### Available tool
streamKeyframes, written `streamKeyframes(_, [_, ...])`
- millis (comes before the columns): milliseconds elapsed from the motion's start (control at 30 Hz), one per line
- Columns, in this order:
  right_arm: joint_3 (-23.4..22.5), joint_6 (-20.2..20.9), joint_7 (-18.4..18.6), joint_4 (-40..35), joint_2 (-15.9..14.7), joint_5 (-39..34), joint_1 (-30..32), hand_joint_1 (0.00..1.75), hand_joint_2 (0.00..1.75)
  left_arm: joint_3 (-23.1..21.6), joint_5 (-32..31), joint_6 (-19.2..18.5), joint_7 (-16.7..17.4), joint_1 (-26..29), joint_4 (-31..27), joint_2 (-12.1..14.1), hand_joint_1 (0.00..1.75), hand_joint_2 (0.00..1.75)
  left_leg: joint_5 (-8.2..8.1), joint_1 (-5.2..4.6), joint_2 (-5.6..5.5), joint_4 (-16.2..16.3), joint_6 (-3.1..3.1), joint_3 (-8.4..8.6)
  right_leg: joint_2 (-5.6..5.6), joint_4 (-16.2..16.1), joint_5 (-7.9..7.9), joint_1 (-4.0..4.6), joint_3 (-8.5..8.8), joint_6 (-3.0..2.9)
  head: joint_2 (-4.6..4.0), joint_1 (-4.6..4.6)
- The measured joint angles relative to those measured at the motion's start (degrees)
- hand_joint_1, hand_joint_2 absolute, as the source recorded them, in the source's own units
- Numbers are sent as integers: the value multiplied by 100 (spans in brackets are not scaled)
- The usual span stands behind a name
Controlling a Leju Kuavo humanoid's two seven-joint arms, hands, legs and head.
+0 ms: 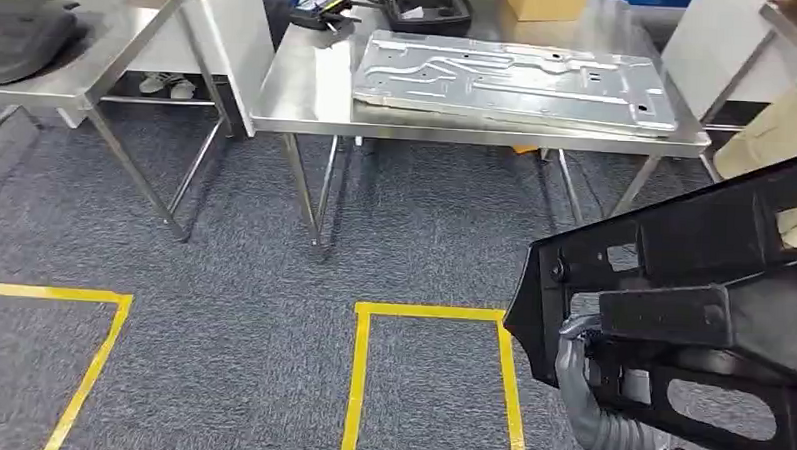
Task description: Take the parts from the cabinet and place them on the table.
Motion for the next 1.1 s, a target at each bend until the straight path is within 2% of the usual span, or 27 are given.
streamKeyframes(67, [0,6,0,7,5,2,4,175,175,0,0,0,-2,26,0,0,0,175,3,-5,163,3,6,-22,-55,929,-405,-19,-397,45,0,0])
streamKeyframes(100, [0,11,0,18,5,2,4,175,175,0,0,0,-7,34,2,2,0,175,4,-3,255,4,4,-25,-60,1176,-443,-29,-481,68,0,2])
streamKeyframes(133, [0,20,-7,24,5,4,4,175,175,0,0,0,-13,36,2,2,0,175,3,3,329,5,3,-24,-71,1087,-351,-44,-405,88,0,0])
streamKeyframes(167, [0,22,-22,33,5,15,3,175,175,-2,0,2,-24,34,0,0,0,175,-1,11,362,8,-8,-17,-95,728,-155,-63,-173,112,0,0])
streamKeyframes(233, [0,50,-79,37,5,68,3,175,175,-2,-2,4,-48,20,0,0,0,175,-26,30,418,42,-72,0,-199,-420,268,-104,511,155,0,2])
streamKeyframes(267, [0,65,-103,42,5,111,-9,175,175,-2,-2,11,-53,17,0,9,0,175,-54,-5,437,74,-119,-20,-285,-756,223,-103,688,158,0,4])
streamKeyframes(300, [0,83,-114,46,7,120,0,175,175,-4,-4,20,-59,14,0,9,0,175,-70,-22,438,115,-155,-29,-213,-756,262,-72,675,64,0,-13])
streamKeyframes(333, [0,87,-120,48,7,133,0,175,175,-4,-2,31,-66,14,0,9,0,175,-56,-33,439,107,-178,-30,-213,-735,250,-81,659,31,0,-15])
streamKeyframes(400, [0,89,-125,50,9,146,1,175,175,-4,-4,35,-66,10,2,9,0,175,-43,1,451,108,-229,-34,-199,-733,259,-45,636,-49,0,-9])
streamKeyframes(433, [0,96,-127,50,9,157,-3,175,175,-4,-4,42,-66,8,0,9,0,175,-83,21,409,134,-257,-53,-199,-751,286,-81,642,-99,0,-9])
streamKeyframes(467, [0,98,-131,50,9,173,-10,175,175,-4,0,44,-66,7,0,9,0,175,-237,37,264,313,-289,-120,-193,-751,294,-80,630,-120,0,-11])
streamKeyframes(500, [0,105,-131,50,9,188,-20,175,175,-4,9,44,-66,3,2,11,0,175,-488,44,173,731,-318,-309,-192,-749,305,-81,613,-153,0,-15])
streamKeyframes(533, [0,120,-131,50,11,203,-25,175,175,0,26,44,-66,1,2,15,0,175,-752,47,135,1301,-340,-573,-185,-748,313,-79,591,-166,0,-17])
streamKeyframes(567, [0,122,-129,52,11,223,-26,175,175,2,33,39,-85,-26,0,22,0,175,-923,44,119,1766,-354,-787,-172,-747,320,-73,576,-176,0,-13])
streamKeyframes(600, [2,140,-125,57,15,238,-34,175,175,4,31,26,-83,-58,0,22,0,175,-975,45,110,2062,-358,-917,-157,-746,322,-70,568,-177,0,-15])
streamKeyframes(633, [4,142,-116,61,20,249,-43,175,175,2,31,15,-83,-59,0,22,0,175,-902,45,108,2056,-352,-901,-131,-747,322,-70,573,-177,0,-13])
streamKeyframes(667, [4,151,-111,61,20,269,-49,175,175,2,33,4,-81,-51,0,22,0,175,-687,45,107,1740,-331,-745,-96,-746,322,-68,582,-176,0,-15])
streamKeyframes(733, [7,159,-101,61,26,306,-69,175,175,0,33,0,-61,-32,0,30,0,175,-140,37,70,662,-253,-235,-33,-749,322,-63,608,-172,0,-15])
streamKeyframes(767, [7,162,-94,63,29,312,-80,175,175,-2,33,0,-61,-18,2,46,0,175,-44,5,-1,219,-179,-59,-18,-755,325,-78,605,-159,0,-15])
streamKeyframes(800, [7,175,-92,63,33,317,-88,175,175,-2,35,-2,-59,-11,2,52,0,175,-108,-12,-10,95,-140,-26,-3,-743,327,-32,586,-107,0,-11])
streamKeyframes(867, [9,179,-81,66,42,323,-88,175,175,-4,35,-11,-53,1,2,59,0,175,-112,-38,-5,87,-93,-75,-2,-757,409,-72,595,-13,0,-11])
streamKeyframes(900, [9,179,-79,77,48,326,-87,175,175,-4,37,-15,-46,6,2,57,0,175,-85,-34,0,65,-54,-73,2,-678,485,-47,549,55,0,-9])
streamKeyframes(933, [9,181,-77,83,50,334,-90,175,175,-7,35,-17,-44,10,2,57,0,175,-54,-2,0,33,-35,-4,-5,-653,443,-59,522,67,0,-11])
streamKeyframes(967, [11,181,-77,92,59,347,-92,175,175,-9,35,-17,-42,11,2,57,0,175,-47,4,5,24,-18,11,-49,-515,334,-60,476,79,0,2])
streamKeyframes(1000, [11,181,-77,96,59,352,-107,175,175,-11,33,-17,-40,17,2,57,0,175,-51,-3,16,26,-5,13,-57,-219,136,-59,340,64,0,2])
streamKeyframes(1067, [11,181,-77,111,66,356,-103,175,175,-13,35,-20,-18,33,2,57,0,175,-59,-23,53,31,24,12,-59,667,-302,-49,-110,49,0,0])
streamKeyframes(1100, [11,181,-76,116,68,356,-101,175,175,-13,35,-20,-5,36,2,57,0,175,-67,-33,72,32,37,18,-60,1014,-417,-47,-291,54,0,0])
